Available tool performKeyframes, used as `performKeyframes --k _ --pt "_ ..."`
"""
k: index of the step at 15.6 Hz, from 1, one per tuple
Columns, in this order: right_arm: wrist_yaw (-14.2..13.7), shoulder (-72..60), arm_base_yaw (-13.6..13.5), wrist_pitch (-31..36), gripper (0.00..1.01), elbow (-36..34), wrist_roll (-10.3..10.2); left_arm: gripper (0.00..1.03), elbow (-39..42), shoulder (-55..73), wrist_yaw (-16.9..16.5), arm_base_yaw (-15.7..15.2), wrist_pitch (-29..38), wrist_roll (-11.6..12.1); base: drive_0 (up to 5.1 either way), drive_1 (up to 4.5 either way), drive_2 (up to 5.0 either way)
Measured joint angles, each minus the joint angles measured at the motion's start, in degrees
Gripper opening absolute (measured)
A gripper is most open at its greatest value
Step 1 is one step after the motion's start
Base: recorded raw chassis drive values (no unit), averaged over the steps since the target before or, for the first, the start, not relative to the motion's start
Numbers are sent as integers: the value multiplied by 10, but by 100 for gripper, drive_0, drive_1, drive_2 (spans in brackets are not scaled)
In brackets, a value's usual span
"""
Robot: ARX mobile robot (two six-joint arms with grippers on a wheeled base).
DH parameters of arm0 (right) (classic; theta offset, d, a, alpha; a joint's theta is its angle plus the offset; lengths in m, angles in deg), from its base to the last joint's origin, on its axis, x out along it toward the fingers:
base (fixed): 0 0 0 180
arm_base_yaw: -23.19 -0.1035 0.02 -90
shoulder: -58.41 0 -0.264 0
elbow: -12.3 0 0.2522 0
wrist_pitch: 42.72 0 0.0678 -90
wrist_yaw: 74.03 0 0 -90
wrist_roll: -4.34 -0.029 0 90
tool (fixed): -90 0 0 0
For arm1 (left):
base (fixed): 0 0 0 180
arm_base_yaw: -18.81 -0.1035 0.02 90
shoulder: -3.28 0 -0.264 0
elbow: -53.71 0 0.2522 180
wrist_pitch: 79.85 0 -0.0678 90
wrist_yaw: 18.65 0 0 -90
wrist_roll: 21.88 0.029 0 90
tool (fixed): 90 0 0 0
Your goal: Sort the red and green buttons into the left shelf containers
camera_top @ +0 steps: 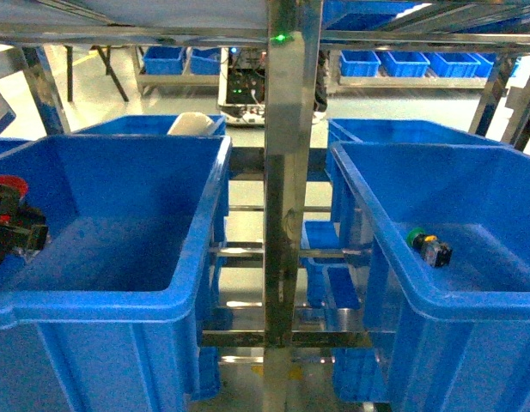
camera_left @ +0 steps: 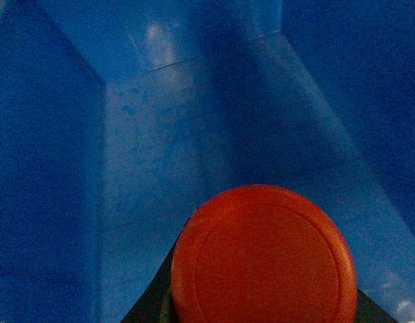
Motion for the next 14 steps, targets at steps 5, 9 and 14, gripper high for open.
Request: performKeyframes --k 5,9,14 --pt "0 0 0 0 98 0 1 25 -66 97 -1 -52 -53 44 0 0 0" --pt "0 0 0 0 98 0 1 25 -141 152 -41 -99 -133 61 0 0 0" --pt "0 0 0 0 98 0 1 25 -189 167 -55 -50 -168 50 0 0 0"
